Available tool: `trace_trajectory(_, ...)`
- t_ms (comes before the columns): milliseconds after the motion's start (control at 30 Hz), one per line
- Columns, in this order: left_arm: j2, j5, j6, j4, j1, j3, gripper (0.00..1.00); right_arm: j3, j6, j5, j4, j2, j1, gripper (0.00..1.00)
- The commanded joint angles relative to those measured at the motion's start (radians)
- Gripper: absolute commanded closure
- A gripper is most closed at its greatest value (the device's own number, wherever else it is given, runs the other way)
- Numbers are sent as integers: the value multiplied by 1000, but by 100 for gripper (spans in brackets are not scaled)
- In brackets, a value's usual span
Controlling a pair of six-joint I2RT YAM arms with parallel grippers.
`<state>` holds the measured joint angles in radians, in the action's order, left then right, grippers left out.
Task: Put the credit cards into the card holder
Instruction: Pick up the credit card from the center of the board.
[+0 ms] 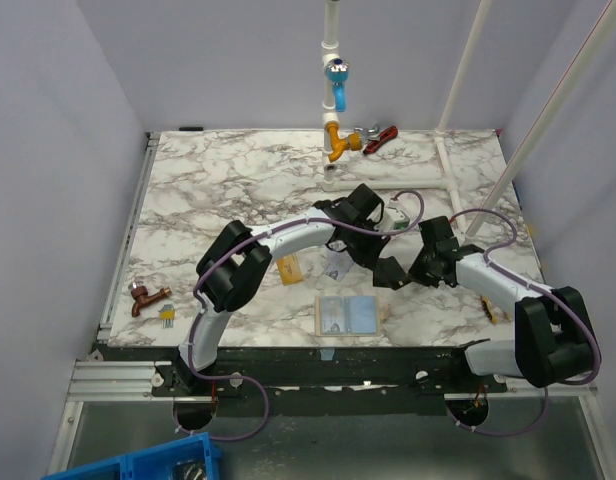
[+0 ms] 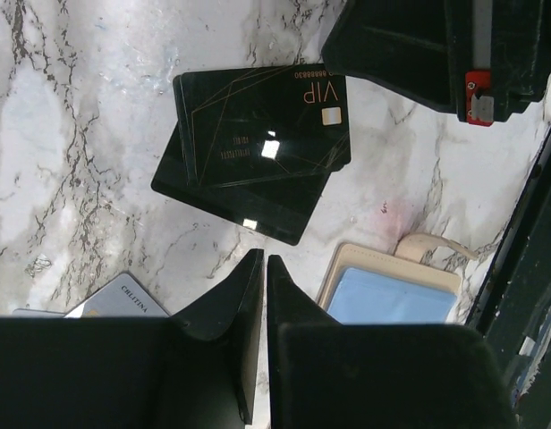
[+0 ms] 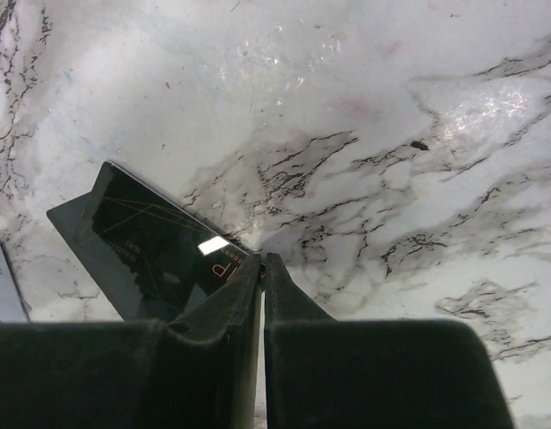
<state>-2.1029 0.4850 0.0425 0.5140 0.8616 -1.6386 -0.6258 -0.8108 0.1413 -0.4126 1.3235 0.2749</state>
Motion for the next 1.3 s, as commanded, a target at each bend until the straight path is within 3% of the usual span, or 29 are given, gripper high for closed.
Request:
trace_trajectory(0,8,15,-33,-57,-2,47,91,19,8,12,23,33,-10,92)
trace_trajectory(467,23,-1,-148,-121,-8,75,84,6,0,15,-18,53,-10,99)
trace_trajectory(867,28,-13,-147,-130,-21,91,84,7,27,-115,-6,-28,-9,82)
trace_trajectory(1267,28,-17,-153,-129,-24,88,83,25,29,-107,3,6,-10,87)
